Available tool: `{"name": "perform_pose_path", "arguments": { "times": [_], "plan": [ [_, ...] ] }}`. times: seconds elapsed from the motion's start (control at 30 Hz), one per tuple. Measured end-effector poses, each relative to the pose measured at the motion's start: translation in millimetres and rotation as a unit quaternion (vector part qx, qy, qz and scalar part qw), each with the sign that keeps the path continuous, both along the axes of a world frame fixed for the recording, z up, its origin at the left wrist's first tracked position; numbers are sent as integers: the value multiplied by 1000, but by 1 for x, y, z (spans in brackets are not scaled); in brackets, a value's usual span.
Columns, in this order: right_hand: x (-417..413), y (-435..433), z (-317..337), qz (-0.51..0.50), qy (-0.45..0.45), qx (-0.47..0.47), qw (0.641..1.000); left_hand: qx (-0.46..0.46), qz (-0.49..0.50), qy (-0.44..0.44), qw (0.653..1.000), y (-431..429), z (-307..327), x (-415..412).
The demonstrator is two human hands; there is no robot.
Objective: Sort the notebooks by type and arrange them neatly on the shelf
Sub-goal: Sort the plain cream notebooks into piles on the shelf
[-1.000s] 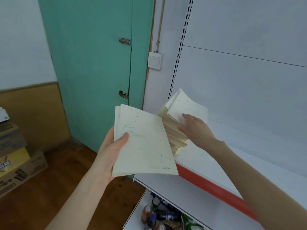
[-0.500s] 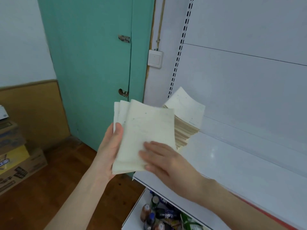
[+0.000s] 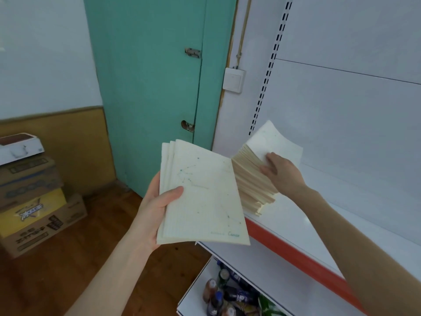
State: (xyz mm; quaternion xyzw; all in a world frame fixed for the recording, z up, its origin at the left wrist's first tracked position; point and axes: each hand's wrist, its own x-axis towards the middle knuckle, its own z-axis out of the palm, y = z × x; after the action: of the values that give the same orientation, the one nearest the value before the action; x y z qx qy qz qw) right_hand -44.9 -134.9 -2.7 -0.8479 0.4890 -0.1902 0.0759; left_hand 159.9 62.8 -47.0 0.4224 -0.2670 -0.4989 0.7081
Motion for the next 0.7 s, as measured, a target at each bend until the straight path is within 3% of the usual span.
{"name": "perform_pose_path", "arguments": {
  "times": [0.2,0.37,0.47,0.57,0.7],
  "plan": [
    [-6,9,5,4,-10,1,1000,-1,-3,3,1000,4,-3,1],
    [-10,41,14,-3,-107,-9,994,-2,1,6,1000,7,-5,-3],
    [-8,93,11,65,-139,-32,988,-9,-3,10,1000,11,-6,-6],
    [-1,146,-12,176,-97,-74,977,-11,-4,21,1000,16,-5,-11],
    [1,177,-40,264,-53,-55,961,-15,0,22,1000,24,-3,-21]
  ]
}}
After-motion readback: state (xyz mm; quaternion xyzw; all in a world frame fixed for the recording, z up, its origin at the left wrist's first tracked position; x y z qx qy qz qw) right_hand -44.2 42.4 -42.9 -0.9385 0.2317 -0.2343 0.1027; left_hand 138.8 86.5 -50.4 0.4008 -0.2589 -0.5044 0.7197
